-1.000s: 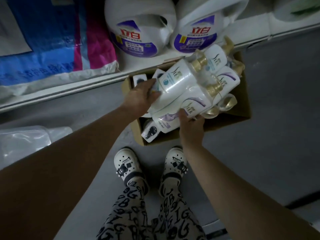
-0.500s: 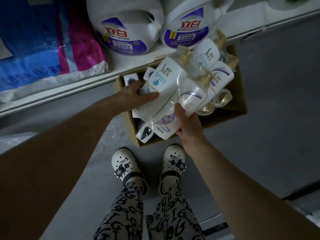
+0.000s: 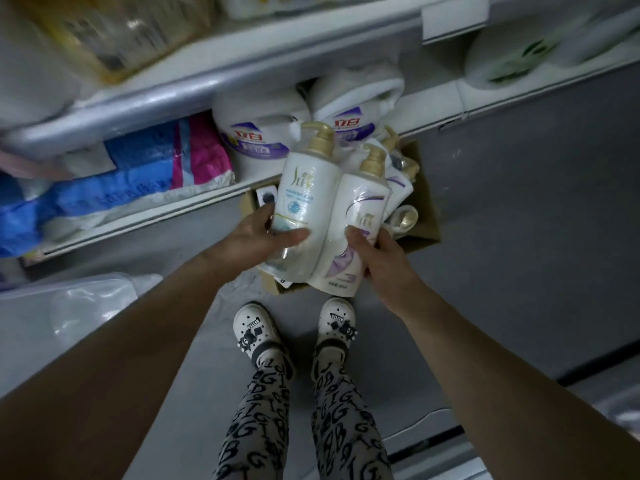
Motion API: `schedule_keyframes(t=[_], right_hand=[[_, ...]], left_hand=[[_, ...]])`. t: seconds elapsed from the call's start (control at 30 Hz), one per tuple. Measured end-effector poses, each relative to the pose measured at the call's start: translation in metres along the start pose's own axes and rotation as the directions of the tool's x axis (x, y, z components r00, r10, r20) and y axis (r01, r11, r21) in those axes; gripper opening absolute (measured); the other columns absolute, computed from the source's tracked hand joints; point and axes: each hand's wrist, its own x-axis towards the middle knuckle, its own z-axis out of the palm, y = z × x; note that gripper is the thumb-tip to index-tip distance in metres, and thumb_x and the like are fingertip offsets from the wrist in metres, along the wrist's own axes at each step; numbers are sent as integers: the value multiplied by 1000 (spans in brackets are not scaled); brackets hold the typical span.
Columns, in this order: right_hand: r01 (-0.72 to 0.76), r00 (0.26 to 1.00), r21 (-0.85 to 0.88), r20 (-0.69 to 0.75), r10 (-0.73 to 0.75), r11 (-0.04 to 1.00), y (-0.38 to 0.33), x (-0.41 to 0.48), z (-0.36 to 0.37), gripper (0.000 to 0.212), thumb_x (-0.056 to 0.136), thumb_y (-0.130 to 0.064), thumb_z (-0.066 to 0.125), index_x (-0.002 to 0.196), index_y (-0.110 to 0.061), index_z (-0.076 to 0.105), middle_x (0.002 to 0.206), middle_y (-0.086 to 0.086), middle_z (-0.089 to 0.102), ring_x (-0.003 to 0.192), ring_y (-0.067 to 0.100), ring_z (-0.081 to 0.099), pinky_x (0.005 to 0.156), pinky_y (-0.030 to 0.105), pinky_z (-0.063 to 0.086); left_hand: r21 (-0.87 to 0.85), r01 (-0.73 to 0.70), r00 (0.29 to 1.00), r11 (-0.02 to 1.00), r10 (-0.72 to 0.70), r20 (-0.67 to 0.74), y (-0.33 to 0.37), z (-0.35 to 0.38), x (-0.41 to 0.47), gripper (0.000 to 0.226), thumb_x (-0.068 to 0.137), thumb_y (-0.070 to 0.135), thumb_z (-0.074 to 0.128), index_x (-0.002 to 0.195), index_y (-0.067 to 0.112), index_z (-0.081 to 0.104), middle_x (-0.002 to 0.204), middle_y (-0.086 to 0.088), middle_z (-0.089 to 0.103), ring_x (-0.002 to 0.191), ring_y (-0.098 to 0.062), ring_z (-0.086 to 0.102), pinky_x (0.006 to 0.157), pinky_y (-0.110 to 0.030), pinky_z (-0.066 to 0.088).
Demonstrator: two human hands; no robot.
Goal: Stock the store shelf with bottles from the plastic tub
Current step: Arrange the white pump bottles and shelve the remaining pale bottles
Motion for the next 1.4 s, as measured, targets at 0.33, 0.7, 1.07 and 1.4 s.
schedule_keyframes(t=[0.33, 0.7, 1.07, 1.4], right_hand=[[76, 997, -105, -21, -79, 992, -95, -103, -1, 33, 90, -31, 73, 118, -15, 66, 109, 4, 75, 100, 21, 72, 86, 39, 58], [216, 976, -70, -3, -217, 974, -181, -216, 1, 38, 88, -31, 75, 120, -17, 60, 111, 4, 74, 97, 20, 73, 84, 42, 59], [402, 915, -54, 47, -400, 914, -247, -301, 10, 51, 76, -39, 83, 117, -18, 61, 111, 8, 73, 97, 23, 73, 91, 46, 58], [575, 816, -65, 121, -565, 816, -321, -352, 26, 40, 87, -28, 76, 122, -17, 59, 110, 8, 74, 89, 18, 74, 65, 27, 56]], left_hand=[[-39, -94, 993, 995, 91, -75, 89, 8, -113, 53, 84, 30, 76, 130, 24, 52, 112, 7, 68, 91, 0, 67, 67, -14, 53], [46, -240, 959, 970, 244, -144, 178, 8, -233, 59, 81, 37, 78, 131, 21, 53, 112, 7, 69, 95, -4, 67, 69, -18, 53], [122, -394, 890, 911, 411, -197, 237, -1, -329, 64, 81, 29, 79, 132, 22, 41, 114, 8, 62, 99, -5, 62, 70, -13, 50], [182, -506, 803, 843, 538, -256, 298, -24, -393, 66, 77, 33, 82, 130, 18, 45, 117, 6, 65, 104, -9, 64, 80, -23, 53]])
